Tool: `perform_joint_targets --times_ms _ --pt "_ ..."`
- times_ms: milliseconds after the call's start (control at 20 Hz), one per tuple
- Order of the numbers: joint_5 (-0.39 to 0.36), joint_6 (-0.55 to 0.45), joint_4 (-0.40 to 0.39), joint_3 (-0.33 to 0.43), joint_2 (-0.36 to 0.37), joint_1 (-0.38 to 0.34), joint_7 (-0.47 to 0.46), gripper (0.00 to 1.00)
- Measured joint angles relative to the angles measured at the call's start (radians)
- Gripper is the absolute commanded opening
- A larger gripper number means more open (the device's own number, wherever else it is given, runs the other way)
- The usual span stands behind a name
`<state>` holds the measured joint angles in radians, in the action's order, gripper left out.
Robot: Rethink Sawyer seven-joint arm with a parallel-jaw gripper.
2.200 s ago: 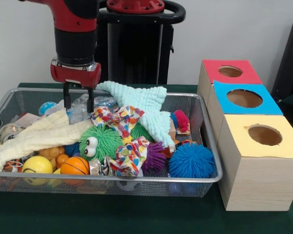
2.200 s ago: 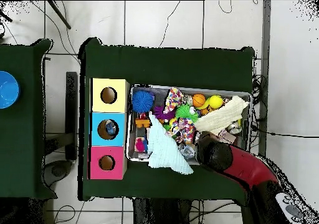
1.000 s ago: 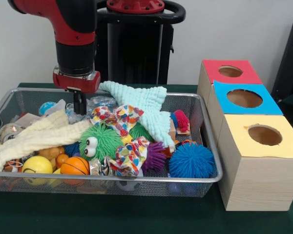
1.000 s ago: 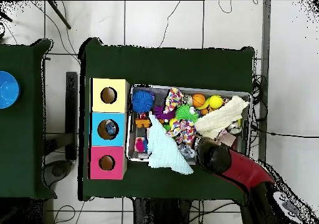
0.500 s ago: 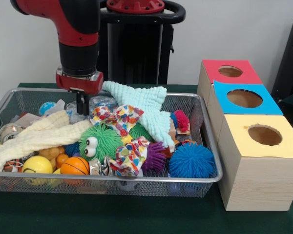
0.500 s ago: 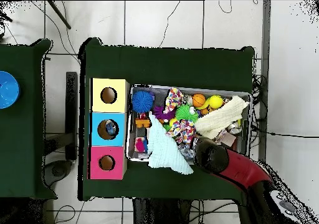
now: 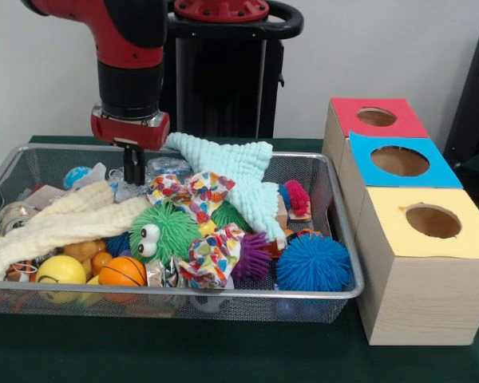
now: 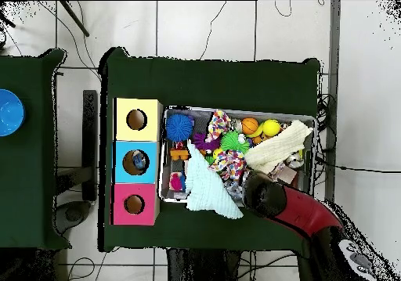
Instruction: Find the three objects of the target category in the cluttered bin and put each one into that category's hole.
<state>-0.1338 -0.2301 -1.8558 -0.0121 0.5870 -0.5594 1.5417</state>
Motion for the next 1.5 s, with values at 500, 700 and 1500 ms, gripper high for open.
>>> perform_joint_targets --times_ms 500,700,1500 --pt "-0.001 -0.002 0.000 0.001 0.044 0.005 0.000 1.00" --pt "-0.001 -0.002 0.000 0.061 0.048 -0.083 0.000 1.00" --pt "-0.125 -0.125 0.056 0.367 -0.098 -0.520 0.000 1.00"
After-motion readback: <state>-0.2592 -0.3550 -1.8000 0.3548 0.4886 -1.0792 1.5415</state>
